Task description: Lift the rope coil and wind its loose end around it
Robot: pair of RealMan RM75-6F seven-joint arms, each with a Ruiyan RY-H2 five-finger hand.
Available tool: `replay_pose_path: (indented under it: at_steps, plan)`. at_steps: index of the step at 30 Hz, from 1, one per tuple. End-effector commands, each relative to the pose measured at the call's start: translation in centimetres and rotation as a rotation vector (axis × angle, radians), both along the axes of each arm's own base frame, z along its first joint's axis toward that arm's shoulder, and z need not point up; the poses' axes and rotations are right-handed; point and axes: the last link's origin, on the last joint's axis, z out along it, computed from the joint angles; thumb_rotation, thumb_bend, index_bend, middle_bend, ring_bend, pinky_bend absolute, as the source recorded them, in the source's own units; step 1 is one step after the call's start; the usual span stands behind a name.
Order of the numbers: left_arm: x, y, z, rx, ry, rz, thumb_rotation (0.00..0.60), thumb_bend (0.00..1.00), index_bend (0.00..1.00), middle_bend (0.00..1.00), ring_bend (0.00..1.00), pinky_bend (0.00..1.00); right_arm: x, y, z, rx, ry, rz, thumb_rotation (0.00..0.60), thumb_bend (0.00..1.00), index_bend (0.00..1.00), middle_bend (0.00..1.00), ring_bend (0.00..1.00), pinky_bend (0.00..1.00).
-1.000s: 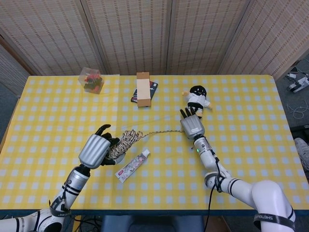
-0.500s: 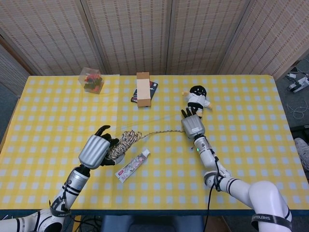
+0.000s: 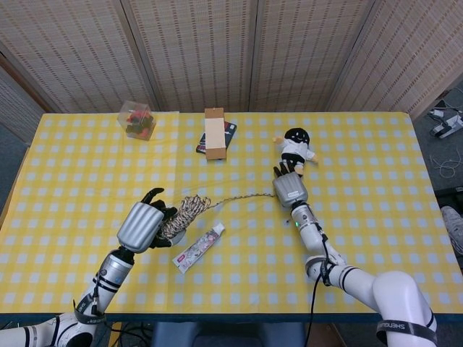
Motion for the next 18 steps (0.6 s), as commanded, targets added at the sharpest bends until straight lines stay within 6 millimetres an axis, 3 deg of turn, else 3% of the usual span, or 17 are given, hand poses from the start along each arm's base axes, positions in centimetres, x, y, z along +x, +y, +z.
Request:
replay_pose_path:
  at_steps: [1, 10, 18]
  plan:
    - [0.0, 0.0, 0.0, 0.0, 0.001, 0.0, 0.353, 0.36, 0.77, 0.73, 0.51, 0.16, 0.0, 0.0, 0.0, 0.0, -0.004, -0.001, 0.6, 0.37, 0.55, 0.12, 0.0, 0.0]
    - [-0.1, 0.6, 0.5, 0.018, -0.002, 0.013, 0.356, 0.36, 0.77, 0.73, 0.51, 0.16, 0.7, 0.5, 1.0, 0.008, -0.053, 0.019, 0.6, 0.38, 0.57, 0.14, 0.0, 0.0]
    - [0.0, 2.6, 1.7, 0.044, -0.064, 0.1, 0.352, 0.36, 0.77, 0.73, 0.51, 0.16, 3.6, 2.3, 5.1, 0.007, -0.167, 0.123, 0.6, 0.39, 0.57, 0.14, 0.0, 0.0]
